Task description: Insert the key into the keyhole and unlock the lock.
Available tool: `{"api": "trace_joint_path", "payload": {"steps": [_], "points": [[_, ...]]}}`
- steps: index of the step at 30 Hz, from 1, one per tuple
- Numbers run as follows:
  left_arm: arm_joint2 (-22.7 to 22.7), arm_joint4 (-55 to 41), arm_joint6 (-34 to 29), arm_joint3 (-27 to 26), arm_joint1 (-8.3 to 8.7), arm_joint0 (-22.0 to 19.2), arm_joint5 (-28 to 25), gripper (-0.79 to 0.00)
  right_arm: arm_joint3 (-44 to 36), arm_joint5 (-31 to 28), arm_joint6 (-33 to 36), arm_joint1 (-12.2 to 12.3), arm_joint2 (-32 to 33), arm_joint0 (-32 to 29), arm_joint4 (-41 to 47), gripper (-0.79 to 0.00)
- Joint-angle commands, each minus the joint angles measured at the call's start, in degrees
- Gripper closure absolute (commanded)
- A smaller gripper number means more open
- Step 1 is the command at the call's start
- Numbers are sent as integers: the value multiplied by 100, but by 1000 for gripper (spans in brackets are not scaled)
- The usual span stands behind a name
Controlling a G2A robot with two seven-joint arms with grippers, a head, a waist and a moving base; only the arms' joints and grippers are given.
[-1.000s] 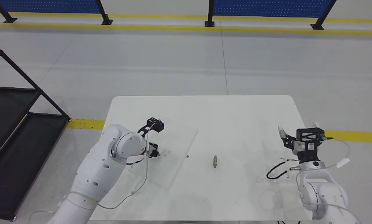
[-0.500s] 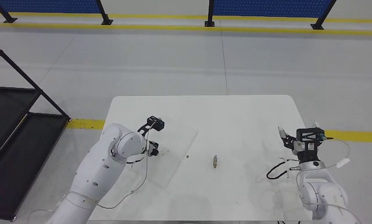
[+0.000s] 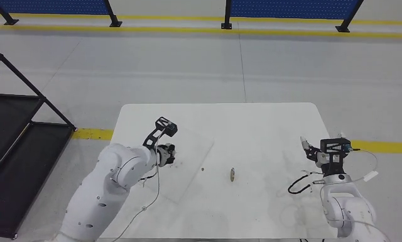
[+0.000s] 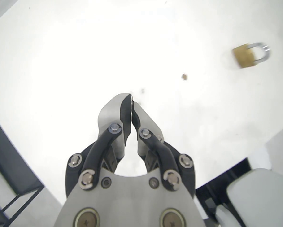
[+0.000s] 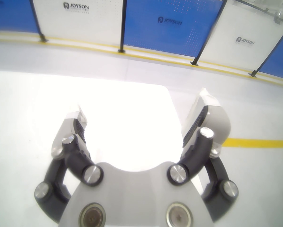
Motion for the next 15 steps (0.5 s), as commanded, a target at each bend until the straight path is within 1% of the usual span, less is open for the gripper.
{"api": "trace_joint_path", "payload": {"steps": [1,3,5,8,11,15], "points": [[-230,-804,280,-27,-1,153,-131,0,0,0,0,0,0,0,0,-785],[-463,-1567,463,52,6,307,-421,0,0,0,0,0,0,0,0,-785],[-745,-2072,638,191,25,408,-729,0,0,0,0,0,0,0,0,-785],[-1010,-3122,811,501,45,604,-1451,0,0,0,0,0,0,0,0,-785],[-1263,-4209,639,980,81,674,-2046,0,0,0,0,0,0,0,0,-785],[-1399,-5588,114,1686,133,553,-2716,0,0,0,0,0,0,0,0,-785]]}}
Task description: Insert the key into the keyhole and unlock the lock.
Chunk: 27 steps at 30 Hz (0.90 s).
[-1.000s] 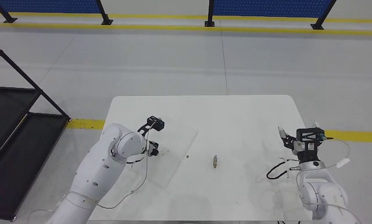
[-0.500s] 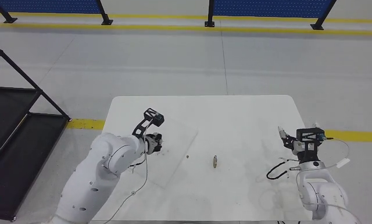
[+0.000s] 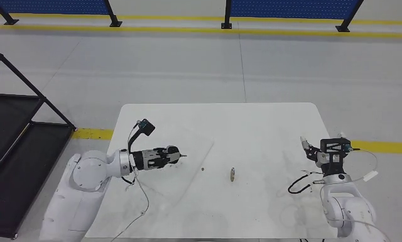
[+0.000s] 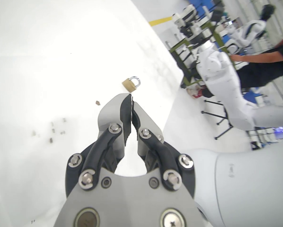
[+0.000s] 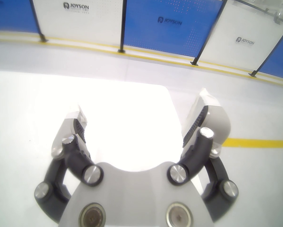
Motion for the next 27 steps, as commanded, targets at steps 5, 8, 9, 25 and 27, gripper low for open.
{"api": "trace_joint_path", "payload": {"steps": [5,8,9,25,27], "points": [[-39,-1803,-708,804,92,-353,-312,0,0,0,0,0,0,0,0,-785],[4,-2379,-833,1015,162,-508,-187,0,0,0,0,0,0,0,0,-785],[-2,-2436,-866,1085,192,-569,-154,0,0,0,0,0,0,0,0,-785],[123,-2892,-1090,1227,362,-874,69,0,0,0,0,0,0,0,0,-785],[123,-2892,-1090,1227,362,-874,69,0,-91,-77,46,-4,-96,37,-107,-785]]}}
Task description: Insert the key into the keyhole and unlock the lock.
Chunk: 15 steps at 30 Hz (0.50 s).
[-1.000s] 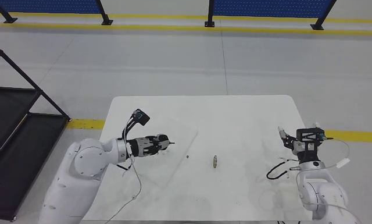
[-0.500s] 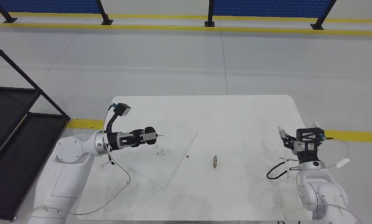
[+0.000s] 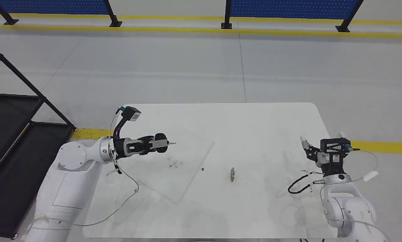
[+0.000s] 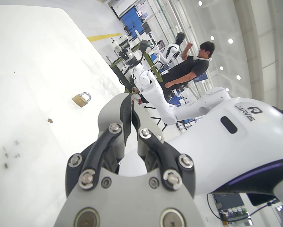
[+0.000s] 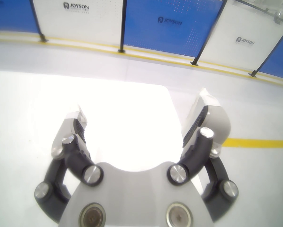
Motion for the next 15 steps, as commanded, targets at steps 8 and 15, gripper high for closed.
{"api": "trace_joint_path", "payload": {"steps": [8,15], "points": [[0,0,0,0,0,0,0,0,-959,-292,1480,-60,-801,398,-180,-785],[0,0,0,0,0,0,0,0,-1537,-185,4607,-141,-1551,940,658,-785]]}}
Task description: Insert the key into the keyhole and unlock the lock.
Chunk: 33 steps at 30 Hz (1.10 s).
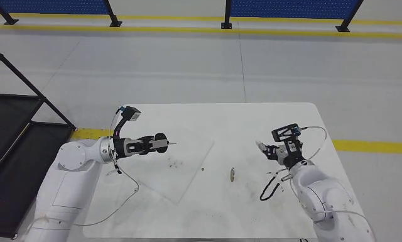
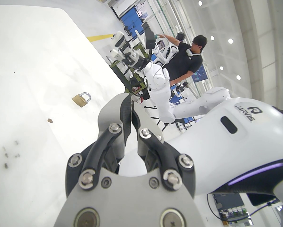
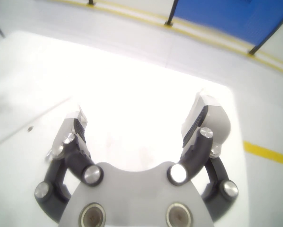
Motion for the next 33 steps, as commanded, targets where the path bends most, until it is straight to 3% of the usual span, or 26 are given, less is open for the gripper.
{"api": "trace_joint_path", "payload": {"steps": [1,7,10,26,33], "points": [[0,0,0,0,0,0,0,0,-63,137,977,-22,-188,169,218,-785],[0,0,0,0,0,0,0,0,-74,838,2771,-112,-732,663,828,-785],[0,0,0,0,0,0,0,0,41,1062,3159,-152,-957,917,926,-785],[0,0,0,0,0,0,0,0,160,1178,3254,-193,-1257,1071,926,-785],[0,0,0,0,0,0,0,0,227,2215,4338,-362,-2143,1821,202,-785]]}}
